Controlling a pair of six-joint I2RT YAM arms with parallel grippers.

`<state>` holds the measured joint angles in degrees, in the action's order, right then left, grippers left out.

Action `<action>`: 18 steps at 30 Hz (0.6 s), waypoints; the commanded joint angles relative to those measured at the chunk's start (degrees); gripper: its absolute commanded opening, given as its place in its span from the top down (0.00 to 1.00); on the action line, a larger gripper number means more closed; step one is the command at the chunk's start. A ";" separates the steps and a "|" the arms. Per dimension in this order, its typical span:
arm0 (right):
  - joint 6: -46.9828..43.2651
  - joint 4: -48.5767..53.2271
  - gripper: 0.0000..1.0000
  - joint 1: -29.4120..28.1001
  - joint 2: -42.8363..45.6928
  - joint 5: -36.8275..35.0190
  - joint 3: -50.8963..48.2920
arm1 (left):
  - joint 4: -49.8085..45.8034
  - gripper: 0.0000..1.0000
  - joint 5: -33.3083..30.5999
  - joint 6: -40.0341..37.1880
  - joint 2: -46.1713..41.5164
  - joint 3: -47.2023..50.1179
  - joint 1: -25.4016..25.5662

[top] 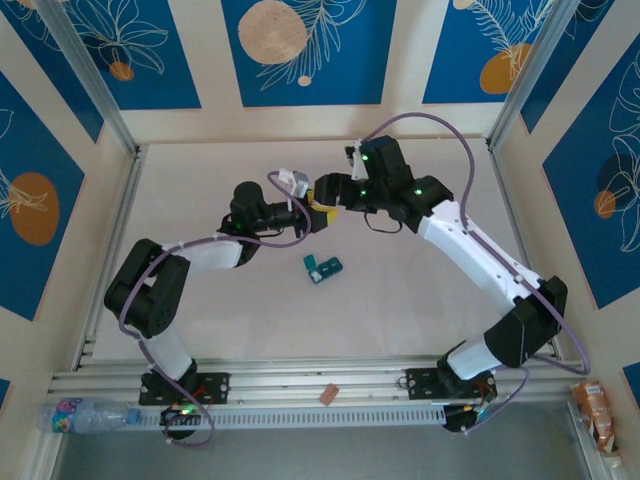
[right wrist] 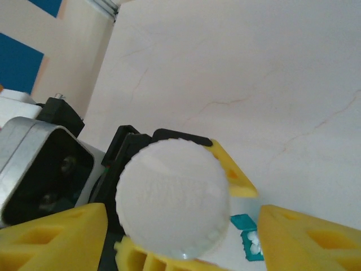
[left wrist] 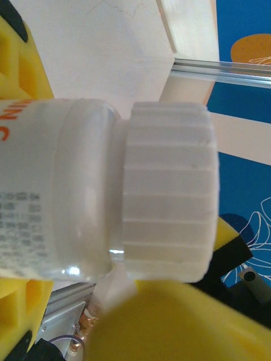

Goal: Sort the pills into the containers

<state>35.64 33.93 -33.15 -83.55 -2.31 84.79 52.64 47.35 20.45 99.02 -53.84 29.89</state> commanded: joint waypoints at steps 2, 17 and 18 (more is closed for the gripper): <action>-4.90 -1.98 0.22 2.83 7.15 6.05 -2.78 | 4.46 1.00 1.05 -0.71 -1.10 -1.95 0.26; -21.17 -3.35 0.21 12.31 -0.19 30.45 2.49 | 5.11 1.00 9.01 -2.60 -0.15 -4.91 0.26; -21.33 -3.27 0.21 11.95 -0.95 30.75 3.18 | 4.84 1.00 9.31 -2.73 -0.18 -4.87 0.26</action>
<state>17.69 29.69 -20.64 -83.68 22.61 84.97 55.64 53.30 19.29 99.07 -56.55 29.91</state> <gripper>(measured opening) 0.792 0.463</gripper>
